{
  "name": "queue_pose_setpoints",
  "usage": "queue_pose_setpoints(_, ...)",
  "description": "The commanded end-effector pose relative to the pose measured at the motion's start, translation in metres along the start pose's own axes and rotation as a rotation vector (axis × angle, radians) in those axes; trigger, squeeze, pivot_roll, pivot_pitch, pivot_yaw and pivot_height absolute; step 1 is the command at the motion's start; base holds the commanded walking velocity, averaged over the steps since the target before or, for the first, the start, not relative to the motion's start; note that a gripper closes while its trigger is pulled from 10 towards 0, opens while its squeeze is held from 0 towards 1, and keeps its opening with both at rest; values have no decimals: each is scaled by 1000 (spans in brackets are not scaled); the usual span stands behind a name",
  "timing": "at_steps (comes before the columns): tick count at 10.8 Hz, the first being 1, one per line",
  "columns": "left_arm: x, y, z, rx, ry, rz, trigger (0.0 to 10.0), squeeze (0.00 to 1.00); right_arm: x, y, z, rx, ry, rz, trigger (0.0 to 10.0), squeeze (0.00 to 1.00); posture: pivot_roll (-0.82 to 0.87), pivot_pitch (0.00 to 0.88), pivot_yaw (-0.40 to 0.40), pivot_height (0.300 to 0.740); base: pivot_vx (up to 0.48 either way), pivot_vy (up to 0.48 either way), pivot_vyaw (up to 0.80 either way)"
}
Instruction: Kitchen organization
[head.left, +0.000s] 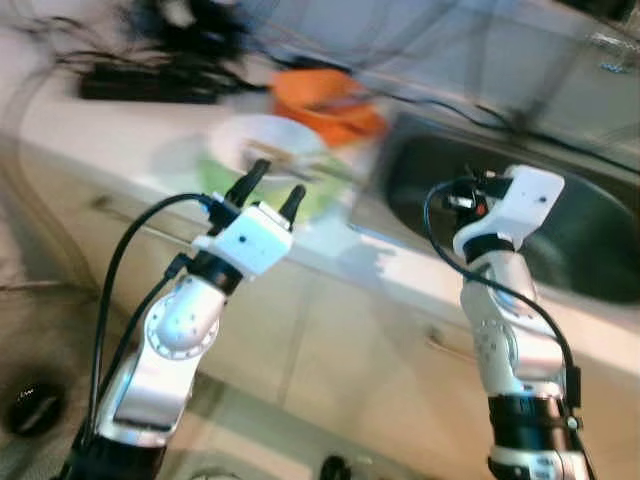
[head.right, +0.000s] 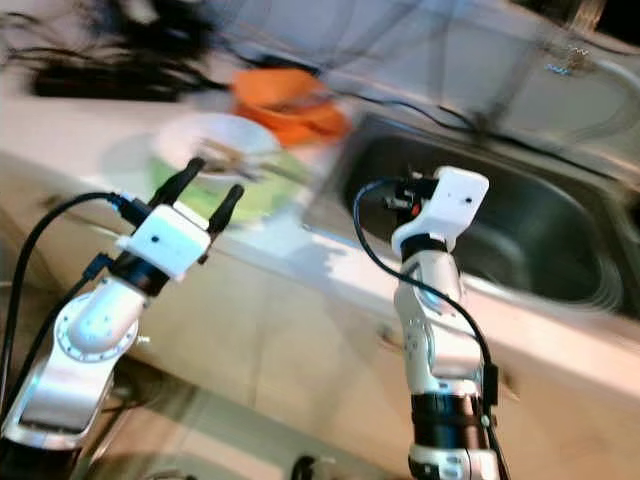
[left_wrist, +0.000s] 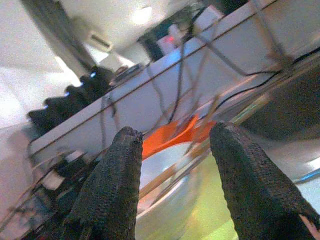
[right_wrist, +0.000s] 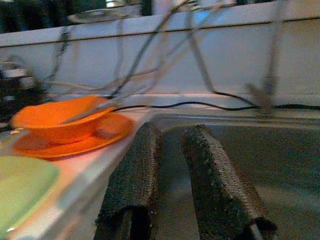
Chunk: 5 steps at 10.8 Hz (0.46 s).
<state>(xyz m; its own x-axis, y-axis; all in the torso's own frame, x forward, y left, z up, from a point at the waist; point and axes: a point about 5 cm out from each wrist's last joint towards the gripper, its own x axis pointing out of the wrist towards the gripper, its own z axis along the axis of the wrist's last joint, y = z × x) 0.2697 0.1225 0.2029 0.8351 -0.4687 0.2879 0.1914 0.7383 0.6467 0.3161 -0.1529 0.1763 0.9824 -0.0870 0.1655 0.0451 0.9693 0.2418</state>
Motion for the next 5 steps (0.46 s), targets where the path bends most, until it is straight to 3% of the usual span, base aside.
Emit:
queue_pose_setpoints(1,1,-2,5,7,-17,-18,10000,0,2,-2,2,-14,-2,-5,10000,0,6,54,-162,740,0,0,0)
queue_pose_setpoints(5,0,-4,1,34,3,-66,10000,0,1,-2,0,-12,4,-9,10000,0,2,63,-159,740,0,0,0)
